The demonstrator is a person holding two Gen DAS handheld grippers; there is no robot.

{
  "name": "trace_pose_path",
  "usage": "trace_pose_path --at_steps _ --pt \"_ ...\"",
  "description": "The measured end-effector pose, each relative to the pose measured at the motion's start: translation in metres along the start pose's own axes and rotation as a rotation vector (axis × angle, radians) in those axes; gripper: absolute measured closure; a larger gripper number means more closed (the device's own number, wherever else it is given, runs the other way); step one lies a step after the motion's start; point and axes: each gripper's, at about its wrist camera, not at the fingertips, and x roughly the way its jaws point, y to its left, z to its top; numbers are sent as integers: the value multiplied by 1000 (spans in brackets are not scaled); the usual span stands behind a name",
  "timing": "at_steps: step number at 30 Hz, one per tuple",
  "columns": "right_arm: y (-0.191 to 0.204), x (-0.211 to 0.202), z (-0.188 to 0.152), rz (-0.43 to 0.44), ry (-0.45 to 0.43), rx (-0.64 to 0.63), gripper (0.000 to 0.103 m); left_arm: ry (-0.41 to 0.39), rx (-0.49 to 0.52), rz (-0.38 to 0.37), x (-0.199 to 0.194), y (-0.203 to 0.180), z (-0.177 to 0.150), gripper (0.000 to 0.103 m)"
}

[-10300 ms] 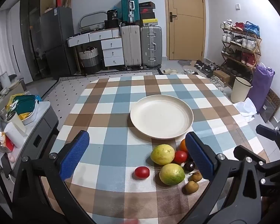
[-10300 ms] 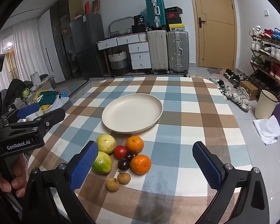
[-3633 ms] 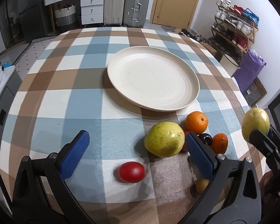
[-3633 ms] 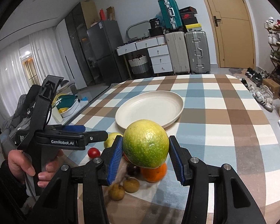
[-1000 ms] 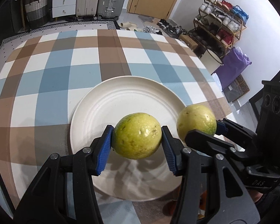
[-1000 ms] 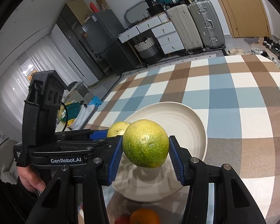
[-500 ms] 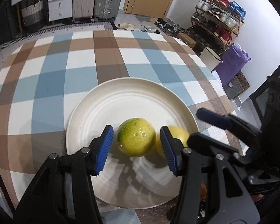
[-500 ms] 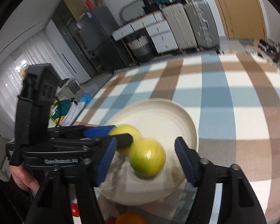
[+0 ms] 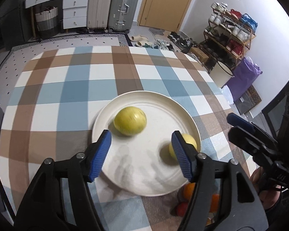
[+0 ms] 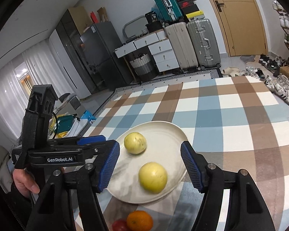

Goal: Organize fruits
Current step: 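Withdraw both grippers from the plate back toward the fruit cluster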

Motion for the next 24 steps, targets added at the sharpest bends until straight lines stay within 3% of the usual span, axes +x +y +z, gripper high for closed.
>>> trace_pose_path --at_steps 7,14,18,21,24 --pt "13 -28 -4 1 -32 -21 34 -57 -41 77 -33 5 -16 26" --pt "31 -52 -8 -7 -80 -43 17 -122 -56 119 -69 2 -33 19" --pt "40 -65 -12 -20 -93 -57 15 -157 -60 134 -89 1 -43 17" --pt "46 -74 -16 -37 -104 -65 7 -171 -60 140 -103 -1 -52 16" --pt "51 -84 -22 -53 -110 -78 6 -186 -60 146 -115 -3 -63 10"
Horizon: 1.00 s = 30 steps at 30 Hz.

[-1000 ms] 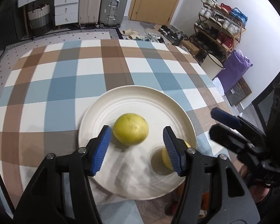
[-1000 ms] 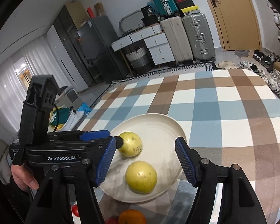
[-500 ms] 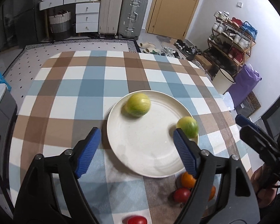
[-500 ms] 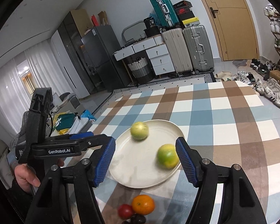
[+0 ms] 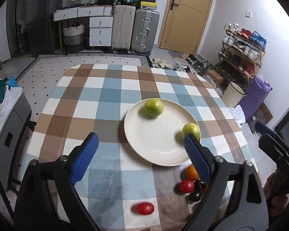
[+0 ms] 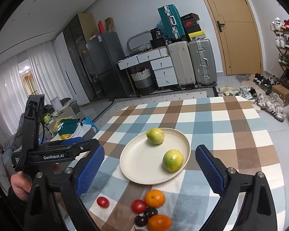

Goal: Organize fruits
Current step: 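Withdraw both grippers from the plate back toward the fruit cluster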

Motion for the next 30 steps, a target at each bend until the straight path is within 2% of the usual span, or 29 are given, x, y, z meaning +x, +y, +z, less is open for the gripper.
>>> trace_pose_path --at_steps 2,12,22,30 --pt "2 -7 -3 -11 -1 -3 5 -13 -1 1 -10 0 -6 3" --pt "9 -42 -25 -63 -7 -21 3 -37 -4 14 -43 1 -37 1" --pt "5 -58 -52 -84 14 -29 3 18 -19 29 -36 8 -72 1" --pt "0 -46 -75 -86 74 -21 3 50 -40 32 -26 17 -90 1"
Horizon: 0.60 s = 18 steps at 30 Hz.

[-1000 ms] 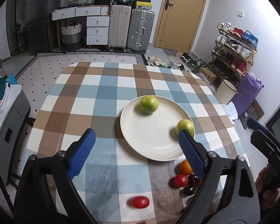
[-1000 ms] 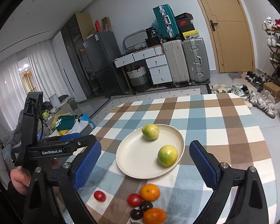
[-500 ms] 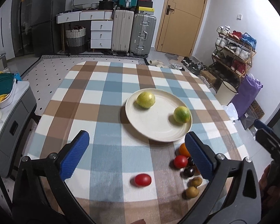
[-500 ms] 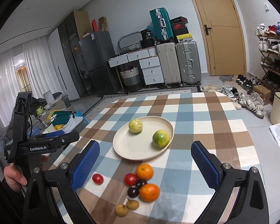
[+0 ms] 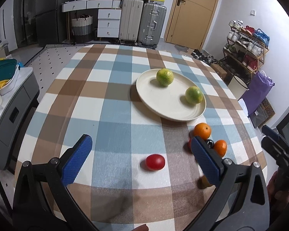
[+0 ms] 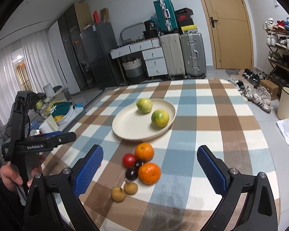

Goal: Organize fruits
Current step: 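Withdraw both grippers from the plate back toward the fruit cluster, then grasp the orange with the right gripper while the left gripper grasps the red tomato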

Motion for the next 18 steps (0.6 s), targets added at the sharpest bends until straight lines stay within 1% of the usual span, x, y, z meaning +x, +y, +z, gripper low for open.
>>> trace_pose_path --at_steps 5,18 --pt "-3 16 -15 7 55 14 3 29 -11 3 9 5 -7 1" --pt "-13 53 -36 27 144 48 4 43 -30 11 20 14 -10 1"
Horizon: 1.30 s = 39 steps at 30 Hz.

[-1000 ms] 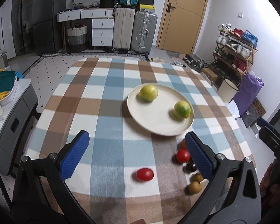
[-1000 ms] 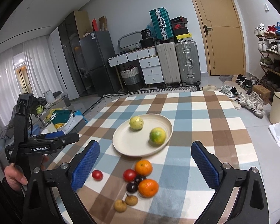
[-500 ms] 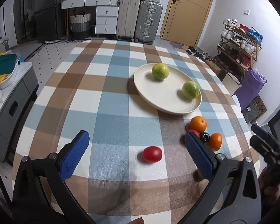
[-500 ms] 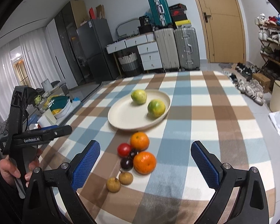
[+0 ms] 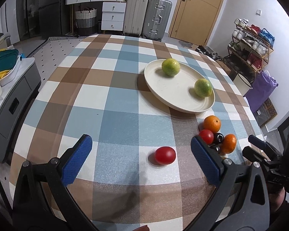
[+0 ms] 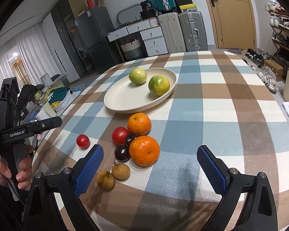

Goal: Organize fruits
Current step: 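Grasp the orange with the right gripper while the left gripper grasps the red tomato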

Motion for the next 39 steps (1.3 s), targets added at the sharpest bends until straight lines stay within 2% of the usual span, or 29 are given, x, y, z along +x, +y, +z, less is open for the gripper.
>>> trace_pose_path --at_steps 4,16,18,19,21,22,25,39 --pt "-3 11 0 6 38 13 16 8 4 -8 6 2 0 1" --pt "1 31 3 -4 100 -6 28 25 -24 -27 19 14 0 1" --pt "1 35 4 -2 110 1 37 24 -30 -35 20 16 0 1" --pt "0 36 3 3 113 4 47 23 -32 -35 20 17 0 1" --pt "1 37 3 15 124 2 52 21 -34 -39 20 18 0 1" --pt "2 38 2 22 125 -2 60 19 -35 -41 20 19 0 1" --pt "8 37 2 27 126 -31 61 17 -37 -39 20 21 0 1" --pt "2 19 4 42 70 8 62 -3 -38 -33 8 29 2 1"
